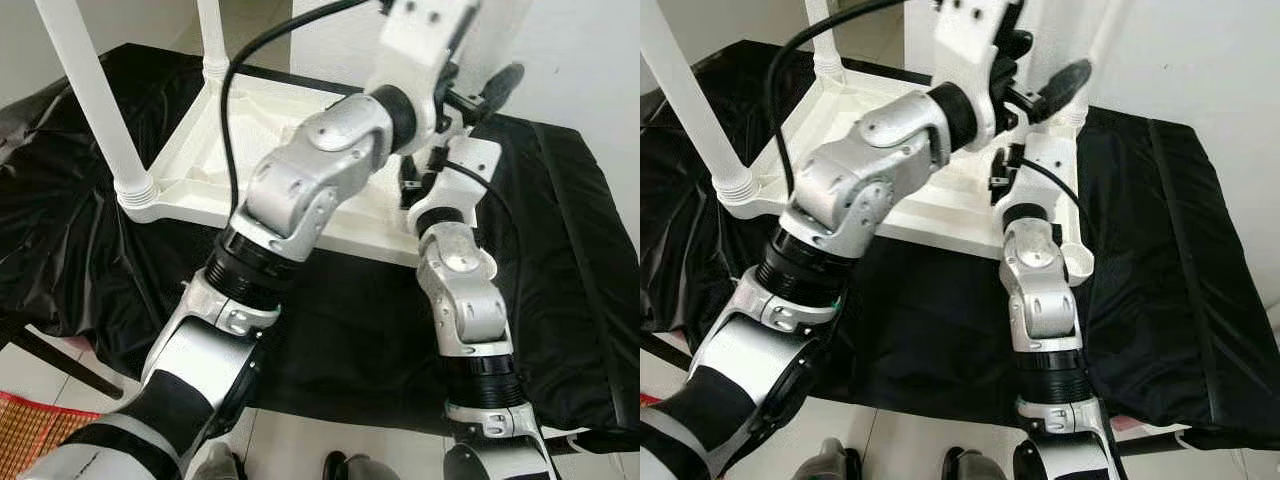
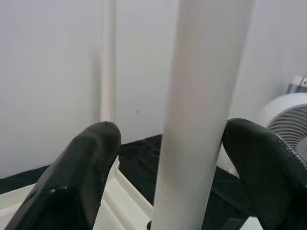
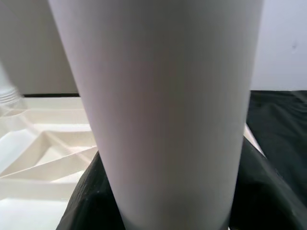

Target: Building children table

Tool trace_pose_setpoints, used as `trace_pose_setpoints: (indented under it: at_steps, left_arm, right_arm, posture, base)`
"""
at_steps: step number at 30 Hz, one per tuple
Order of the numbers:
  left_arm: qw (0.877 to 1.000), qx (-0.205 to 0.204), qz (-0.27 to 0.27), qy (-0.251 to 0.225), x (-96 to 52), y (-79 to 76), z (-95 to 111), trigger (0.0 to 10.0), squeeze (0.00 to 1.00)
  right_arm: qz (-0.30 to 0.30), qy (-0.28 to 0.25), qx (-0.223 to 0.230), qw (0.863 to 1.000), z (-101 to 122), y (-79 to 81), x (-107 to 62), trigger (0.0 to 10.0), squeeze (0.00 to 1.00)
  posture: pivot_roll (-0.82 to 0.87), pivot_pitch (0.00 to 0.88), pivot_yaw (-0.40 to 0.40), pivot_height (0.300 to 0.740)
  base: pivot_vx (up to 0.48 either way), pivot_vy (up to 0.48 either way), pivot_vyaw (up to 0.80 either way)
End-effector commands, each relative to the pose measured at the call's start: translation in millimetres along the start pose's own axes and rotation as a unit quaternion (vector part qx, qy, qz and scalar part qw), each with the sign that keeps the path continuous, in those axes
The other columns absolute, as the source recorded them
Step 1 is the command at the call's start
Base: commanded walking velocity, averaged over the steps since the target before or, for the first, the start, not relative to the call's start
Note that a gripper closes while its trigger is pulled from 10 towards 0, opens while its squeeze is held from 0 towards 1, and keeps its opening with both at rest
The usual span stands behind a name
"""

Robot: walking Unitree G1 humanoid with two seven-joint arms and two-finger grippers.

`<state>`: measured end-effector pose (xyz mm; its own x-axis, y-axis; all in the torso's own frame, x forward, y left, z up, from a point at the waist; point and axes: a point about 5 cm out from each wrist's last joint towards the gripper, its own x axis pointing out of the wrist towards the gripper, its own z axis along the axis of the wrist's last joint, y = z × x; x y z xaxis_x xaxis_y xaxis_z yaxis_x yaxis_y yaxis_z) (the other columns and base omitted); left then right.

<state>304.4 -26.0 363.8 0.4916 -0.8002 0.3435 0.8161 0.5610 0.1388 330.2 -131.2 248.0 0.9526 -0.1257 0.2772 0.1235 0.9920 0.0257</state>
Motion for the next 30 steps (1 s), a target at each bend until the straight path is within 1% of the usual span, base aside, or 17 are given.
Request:
trace_pose_setpoints:
  at_steps: [1, 3, 6, 8, 12, 13, 16, 17, 18, 19, 21, 22, 23, 25, 27, 28, 30]
  left_arm:
    - [1.000, -0.006, -0.009, 0.002, -2.0, -0.7, -0.9, 10.0, 0.00]
    - [1.000, -0.006, -0.007, 0.005, -3.5, 1.8, -2.5, 10.0, 0.00]
    - [1.000, -0.012, -0.004, 0.006, -12.4, 10.6, -4.9, 10.0, 0.00]
    - [1.000, -0.027, 0.002, 0.012, -20.1, 16.6, -10.3, 10.0, 0.00]
    - [0.999, -0.036, 0.009, 0.021, -25.1, 20.4, -16.5, 10.0, 0.00]
    - [0.999, -0.036, 0.009, 0.021, -25.1, 20.4, -16.5, 10.0, 0.00]
    - [0.998, -0.039, 0.020, 0.049, -35.8, 24.9, -35.5, 10.0, 0.00]
    - [0.997, -0.036, 0.023, 0.065, -39.0, 25.1, -45.9, 10.0, 0.00]
    - [0.997, -0.036, 0.023, 0.065, -39.0, 25.1, -45.9, 10.0, 0.00]
    - [0.995, -0.021, 0.028, 0.096, -43.3, 24.0, -64.8, 10.0, 0.00]
    - [0.995, -0.021, 0.028, 0.096, -43.3, 24.0, -64.8, 10.0, 0.00]
    - [0.990, -0.012, 0.027, 0.137, -46.6, 21.3, -89.0, 10.0, 0.00]
    - [0.987, -0.018, 0.025, 0.157, -48.0, 18.9, -102.4, 10.0, 0.00]
    - [0.987, -0.018, 0.025, 0.157, -48.0, 18.9, -102.4, 10.0, 0.00]
    - [0.981, -0.020, 0.016, 0.190, -50.2, 14.0, -121.7, 10.0, 0.00]
    - [0.981, -0.020, 0.016, 0.190, -50.2, 14.0, -121.7, 10.0, 0.00]
    - [0.972, -0.012, 0.002, 0.236, -51.5, 7.2, -145.4, 10.0, 0.00]
  right_arm:
    - [-0.017, -0.008, 0.002, 1.000, 3.2, -6.3, 2.4, 10.0, 0.00]
    - [-0.023, -0.009, 0.001, 1.000, 3.7, -9.3, 2.9, 10.0, 0.00]
    - [-0.051, -0.008, -0.001, 0.999, 3.0, -23.2, 4.9, 10.0, 0.00]
    - [-0.070, -0.007, -0.006, 0.998, 1.4, -34.2, 5.7, 10.0, 0.00]
    - [-0.084, -0.007, -0.008, 0.996, 0.9, -42.3, 5.8, 10.0, 0.00]
    - [-0.084, -0.007, -0.008, 0.996, 0.9, -42.3, 5.8, 10.0, 0.00]
    - [-0.107, -0.014, -0.009, 0.994, 2.8, -54.5, 5.5, 10.0, 0.00]
    - [-0.114, -0.016, -0.008, 0.993, 3.4, -58.5, 5.2, 10.0, 0.00]
    - [-0.114, -0.016, -0.008, 0.993, 3.4, -58.5, 5.2, 10.0, 0.00]
    - [-0.120, -0.022, -0.011, 0.993, 4.6, -64.0, 4.1, 10.0, 0.00]
    - [-0.120, -0.022, -0.011, 0.993, 4.6, -64.0, 4.1, 10.0, 0.00]
    - [-0.128, -0.032, -0.008, 0.991, 6.3, -69.6, 2.7, 10.0, 0.00]
    - [-0.132, -0.034, -0.007, 0.991, 6.9, -72.5, 2.3, 10.0, 0.00]
    - [-0.132, -0.034, -0.007, 0.991, 6.9, -72.5, 2.3, 10.0, 0.00]
    - [-0.138, -0.037, -0.006, 0.990, 8.1, -75.5, 1.6, 10.0, 0.00]
    - [-0.138, -0.037, -0.006, 0.990, 8.1, -75.5, 1.6, 10.0, 0.00]
    - [-0.140, -0.040, -0.005, 0.989, 10.1, -75.9, 0.9, 10.0, 0.00]
  posture:
    - [0.06, 0.157, -0.062, 0.740]
    - [0.06, 0.157, -0.062, 0.740]
    - [0.06, 0.160, -0.055, 0.740]
    - [0.06, 0.160, -0.055, 0.740]
    - [0.05, 0.158, -0.048, 0.740]
    - [0.05, 0.158, -0.048, 0.740]
    - [0.04, 0.158, -0.045, 0.740]
    - [0.04, 0.158, -0.045, 0.740]
    - [0.04, 0.158, -0.045, 0.740]
    - [0.04, 0.161, -0.044, 0.740]
    - [0.04, 0.161, -0.044, 0.740]
    - [0.04, 0.161, -0.044, 0.740]
    - [0.04, 0.161, -0.044, 0.740]
    - [0.04, 0.161, -0.044, 0.740]
    - [0.04, 0.164, -0.038, 0.740]
    - [0.04, 0.164, -0.038, 0.740]
    - [0.03, 0.162, -0.030, 0.740]
  base:
    - [0.000, 0.000, 0.00]
    - [0.000, 0.000, 0.00]
    - [0.000, 0.000, 0.00]
    - [0.000, 0.000, 0.00]
    - [0.000, 0.000, 0.00]
    - [0.000, 0.000, 0.00]
    - [0.000, 0.000, 0.00]
    - [0.000, 0.000, 0.00]
    - [0.000, 0.000, 0.00]
    - [0.000, 0.000, 0.00]
    - [0.000, 0.000, 0.00]
    - [0.000, 0.000, 0.00]
    - [0.000, 0.000, 0.00]
    - [0.000, 0.000, 0.00]
    - [0.000, 0.000, 0.00]
    - [0.000, 0.000, 0.00]
    - [0.000, 0.000, 0.00]
